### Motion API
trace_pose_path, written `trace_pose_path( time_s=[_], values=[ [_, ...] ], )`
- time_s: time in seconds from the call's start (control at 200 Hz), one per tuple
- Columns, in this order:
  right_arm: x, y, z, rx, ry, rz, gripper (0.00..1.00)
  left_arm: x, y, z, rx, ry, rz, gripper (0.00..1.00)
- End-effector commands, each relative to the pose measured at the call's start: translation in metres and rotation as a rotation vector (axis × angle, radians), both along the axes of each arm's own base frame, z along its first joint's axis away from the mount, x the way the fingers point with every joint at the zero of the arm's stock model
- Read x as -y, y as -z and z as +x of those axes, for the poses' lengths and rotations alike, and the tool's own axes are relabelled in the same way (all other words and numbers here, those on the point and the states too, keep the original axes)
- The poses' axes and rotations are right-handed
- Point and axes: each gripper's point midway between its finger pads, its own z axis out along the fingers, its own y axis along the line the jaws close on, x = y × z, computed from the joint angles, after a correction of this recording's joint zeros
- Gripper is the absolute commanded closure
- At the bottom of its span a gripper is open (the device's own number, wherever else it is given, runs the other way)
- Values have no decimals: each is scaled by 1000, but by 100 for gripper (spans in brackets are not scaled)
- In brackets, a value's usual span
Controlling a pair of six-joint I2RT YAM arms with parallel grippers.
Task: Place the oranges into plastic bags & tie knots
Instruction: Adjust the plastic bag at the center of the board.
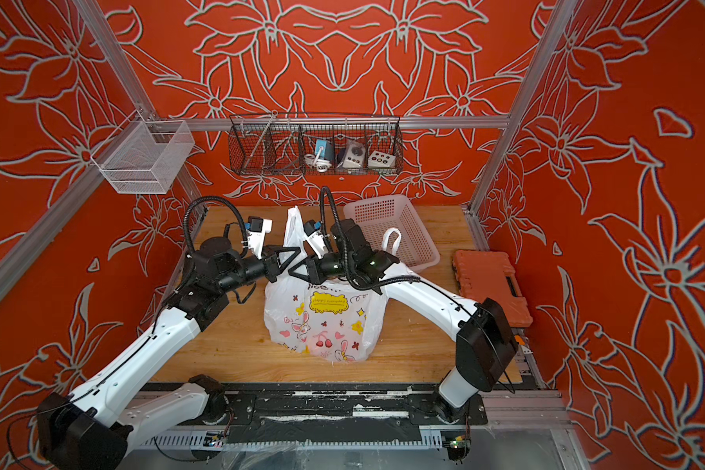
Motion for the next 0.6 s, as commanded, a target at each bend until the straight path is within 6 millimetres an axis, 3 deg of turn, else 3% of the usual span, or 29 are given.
trace_pose_path(
  time_s=[0.0, 0.185, 0.365, 0.495, 0.595],
  values=[
    [22, -34, -9, 49, 55, -14, 55, -4, -14, 1, 56, -25, -23, 100],
    [83, -58, -18, 95, 217, -119, 42, -7, -14, 3, 53, -41, -34, 100],
    [173, -70, -21, 120, 456, -255, 36, -5, -12, 4, 43, -34, -35, 100],
    [232, -64, -21, 100, 613, -343, 30, -6, -12, 3, 39, -36, -38, 100],
    [254, -52, -24, 85, 677, -429, 28, -5, -16, 0, 40, -25, -41, 100]
  ],
)
